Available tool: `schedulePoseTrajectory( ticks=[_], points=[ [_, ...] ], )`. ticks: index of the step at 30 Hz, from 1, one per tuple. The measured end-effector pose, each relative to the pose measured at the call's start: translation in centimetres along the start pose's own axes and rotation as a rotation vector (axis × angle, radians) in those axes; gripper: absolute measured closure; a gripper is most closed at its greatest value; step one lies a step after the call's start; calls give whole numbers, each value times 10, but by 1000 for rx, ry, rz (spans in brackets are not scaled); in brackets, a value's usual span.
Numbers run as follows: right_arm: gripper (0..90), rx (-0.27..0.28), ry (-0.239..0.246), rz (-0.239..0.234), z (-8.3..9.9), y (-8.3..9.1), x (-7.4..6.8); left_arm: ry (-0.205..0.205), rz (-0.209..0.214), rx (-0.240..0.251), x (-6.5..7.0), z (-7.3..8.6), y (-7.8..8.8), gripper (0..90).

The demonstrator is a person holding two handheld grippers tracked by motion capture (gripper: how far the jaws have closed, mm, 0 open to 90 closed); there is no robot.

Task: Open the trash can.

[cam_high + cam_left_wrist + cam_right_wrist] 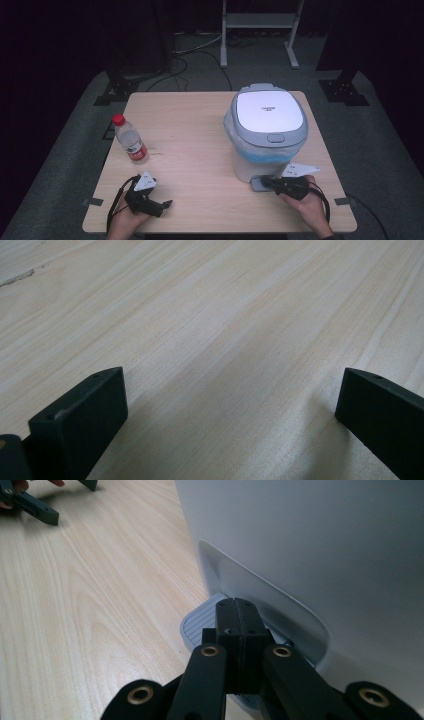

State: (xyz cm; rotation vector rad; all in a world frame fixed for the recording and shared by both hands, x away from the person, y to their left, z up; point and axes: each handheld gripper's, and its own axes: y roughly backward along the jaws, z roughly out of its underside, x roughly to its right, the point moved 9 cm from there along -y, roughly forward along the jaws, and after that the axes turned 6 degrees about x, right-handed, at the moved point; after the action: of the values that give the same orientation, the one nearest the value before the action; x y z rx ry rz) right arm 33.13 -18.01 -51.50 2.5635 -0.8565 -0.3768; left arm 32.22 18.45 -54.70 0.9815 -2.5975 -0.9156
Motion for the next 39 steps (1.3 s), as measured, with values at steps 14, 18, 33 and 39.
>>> schedulePoseTrajectory(
  ticks=[14,18,33,39],
  points=[
    [896,-5,61,23,3,-3,-2,0,0,0,0,0,0,0],
    [896,-4,61,23,4,-3,-2,0,0,-1,0,0,0,0],
    [896,-11,52,31,8,-5,-2,8,-9,-2,-2,-1,-1,0],
    [896,-15,51,33,10,-6,-2,8,-9,-1,-2,-1,-1,0]
  ],
)
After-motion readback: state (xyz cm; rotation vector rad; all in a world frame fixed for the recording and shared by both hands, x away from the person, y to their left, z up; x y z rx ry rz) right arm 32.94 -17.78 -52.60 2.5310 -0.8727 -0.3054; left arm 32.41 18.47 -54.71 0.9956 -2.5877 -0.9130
